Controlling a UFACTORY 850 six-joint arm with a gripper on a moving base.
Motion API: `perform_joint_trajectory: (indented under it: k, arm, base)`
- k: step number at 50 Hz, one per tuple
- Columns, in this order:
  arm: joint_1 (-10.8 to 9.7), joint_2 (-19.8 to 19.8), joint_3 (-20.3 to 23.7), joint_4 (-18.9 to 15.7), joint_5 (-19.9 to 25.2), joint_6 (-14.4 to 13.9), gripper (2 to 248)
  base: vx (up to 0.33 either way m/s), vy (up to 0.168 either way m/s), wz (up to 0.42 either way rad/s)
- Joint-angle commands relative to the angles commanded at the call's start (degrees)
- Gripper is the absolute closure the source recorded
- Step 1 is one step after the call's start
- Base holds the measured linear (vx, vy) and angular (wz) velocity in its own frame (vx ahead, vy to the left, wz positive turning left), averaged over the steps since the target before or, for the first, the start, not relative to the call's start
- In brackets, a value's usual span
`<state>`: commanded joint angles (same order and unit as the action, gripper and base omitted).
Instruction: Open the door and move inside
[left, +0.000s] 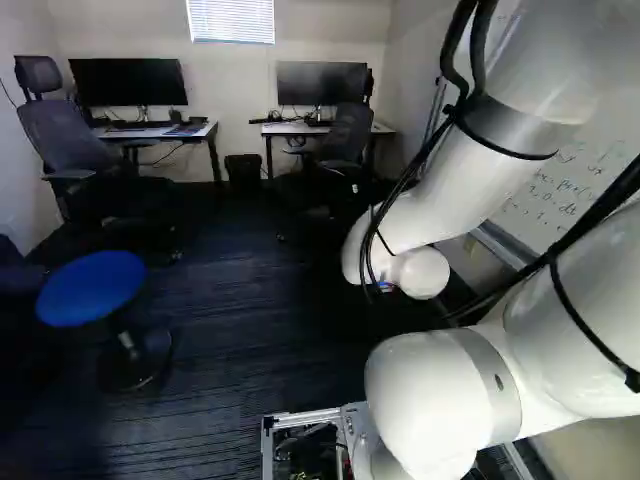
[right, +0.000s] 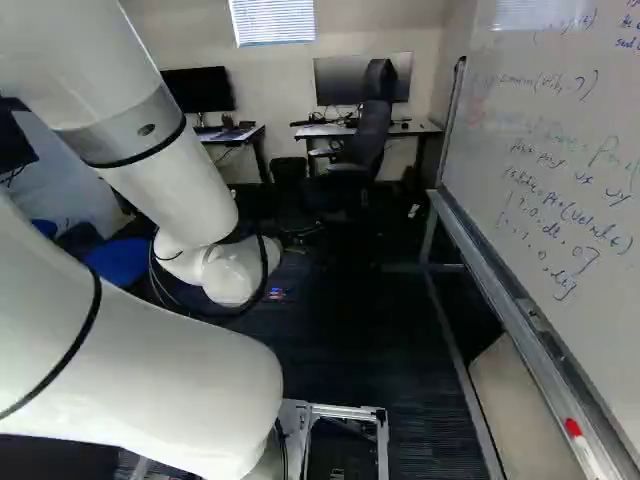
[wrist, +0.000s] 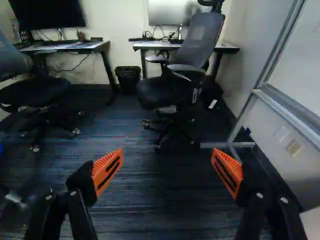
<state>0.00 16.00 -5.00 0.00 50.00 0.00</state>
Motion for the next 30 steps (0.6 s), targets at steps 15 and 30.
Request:
perform_joint_trajectory:
  k: [15,30]
  arm:
    - [0.0,0.0,0.0,0.0,0.0,0.0,3]
    - [0.0,0.0,0.0,0.0,0.0,0.0,3]
  base:
    - [0.170,0.002,0.007]
    - [0.083,0.004,0.001]
